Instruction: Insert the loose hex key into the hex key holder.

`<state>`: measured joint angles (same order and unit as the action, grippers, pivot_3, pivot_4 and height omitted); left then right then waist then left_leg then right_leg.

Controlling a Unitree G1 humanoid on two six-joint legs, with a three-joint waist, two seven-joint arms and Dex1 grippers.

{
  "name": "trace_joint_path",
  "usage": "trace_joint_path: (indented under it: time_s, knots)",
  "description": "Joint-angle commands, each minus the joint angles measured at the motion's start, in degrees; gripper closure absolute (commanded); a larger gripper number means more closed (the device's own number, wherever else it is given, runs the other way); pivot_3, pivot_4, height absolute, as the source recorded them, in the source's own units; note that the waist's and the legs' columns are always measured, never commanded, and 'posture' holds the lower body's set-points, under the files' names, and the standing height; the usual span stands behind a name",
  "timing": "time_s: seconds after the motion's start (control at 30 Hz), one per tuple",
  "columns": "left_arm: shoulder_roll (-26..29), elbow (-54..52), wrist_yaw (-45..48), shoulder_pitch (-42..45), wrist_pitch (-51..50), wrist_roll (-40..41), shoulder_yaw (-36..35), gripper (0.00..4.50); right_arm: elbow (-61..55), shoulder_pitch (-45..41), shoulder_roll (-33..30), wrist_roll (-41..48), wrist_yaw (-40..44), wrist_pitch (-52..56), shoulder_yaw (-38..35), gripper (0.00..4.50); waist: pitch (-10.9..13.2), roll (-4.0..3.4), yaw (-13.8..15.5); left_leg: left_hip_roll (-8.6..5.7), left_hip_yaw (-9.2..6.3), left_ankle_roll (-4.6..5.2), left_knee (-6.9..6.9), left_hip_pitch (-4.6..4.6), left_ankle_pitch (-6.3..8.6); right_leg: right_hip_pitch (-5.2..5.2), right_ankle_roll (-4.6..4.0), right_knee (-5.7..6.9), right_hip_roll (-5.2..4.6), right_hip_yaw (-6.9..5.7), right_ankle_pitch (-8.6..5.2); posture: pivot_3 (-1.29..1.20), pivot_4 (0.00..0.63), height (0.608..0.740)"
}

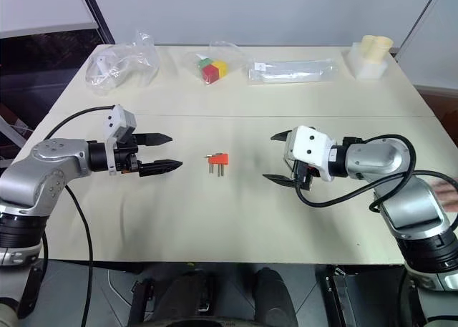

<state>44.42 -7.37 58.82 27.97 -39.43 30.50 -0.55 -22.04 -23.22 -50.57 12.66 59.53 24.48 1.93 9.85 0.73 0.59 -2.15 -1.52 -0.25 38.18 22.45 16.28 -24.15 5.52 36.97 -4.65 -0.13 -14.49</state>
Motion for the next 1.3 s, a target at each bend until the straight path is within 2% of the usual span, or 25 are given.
trace_joint_path:
  time_s: [0.03, 0.53, 1.0, 1.17, 1.3]
  knots:
    - [-0.36, -2.39, -0.55, 0.10, 0.42, 1.13, -1.97, 0.00, -0.62, -0.99, -0.43, 0.91, 0.31, -0.94, -0.97, 0.06, 0.00, 0.00, 0.00, 0.00, 0.00, 0.00, 0.00, 0.00, 0.00, 0.00, 0.00, 0.00, 0.00, 0.00, 0.00, 0.00, 0.150, 0.740]
    - [-2.32, -2.43, -2.37, -0.99, 0.82, 1.59, -2.06, 0.00, 1.95, -1.81, 2.51, -0.75, -0.54, -2.58, 2.56, 0.06, 0.00, 0.00, -0.03, 0.00, 0.00, 0.00, 0.00, 0.00, 0.00, -0.01, 0.00, 0.00, -0.01, 0.01, 0.00, 0.00, 0.150, 0.740]
    - [-3.06, -2.71, -3.83, -1.41, 0.60, 1.84, -2.44, 0.00, 15.63, -10.31, 9.22, -3.01, 1.15, -8.69, 7.94, 0.06, 0.00, 0.00, -0.12, 0.00, 0.01, -0.01, 0.00, 0.00, 0.00, -0.02, 0.00, 0.00, 0.00, 0.00, 0.00, 0.00, 0.150, 0.740]
    - [-3.40, -3.62, -4.60, -2.02, 0.01, 2.20, -2.45, 0.00, 30.76, -18.15, 17.74, -0.63, 6.64, -10.13, 10.55, 0.06, 0.00, 0.00, -1.04, 0.01, 0.01, -0.01, 0.00, -0.01, -0.01, -0.03, 0.00, 0.03, 0.03, 0.00, 0.00, 0.00, 0.150, 0.740]
    - [-2.90, -3.97, -4.46, -2.22, -0.52, 2.31, -2.66, 0.00, 48.96, -26.29, 25.57, -1.99, 12.24, -14.91, 12.88, 0.06, 0.01, -0.01, -1.61, 0.00, 0.02, -0.02, -0.02, 0.00, -0.01, -0.07, 0.00, 0.05, 0.04, -0.01, 0.01, 0.00, 0.150, 0.740]
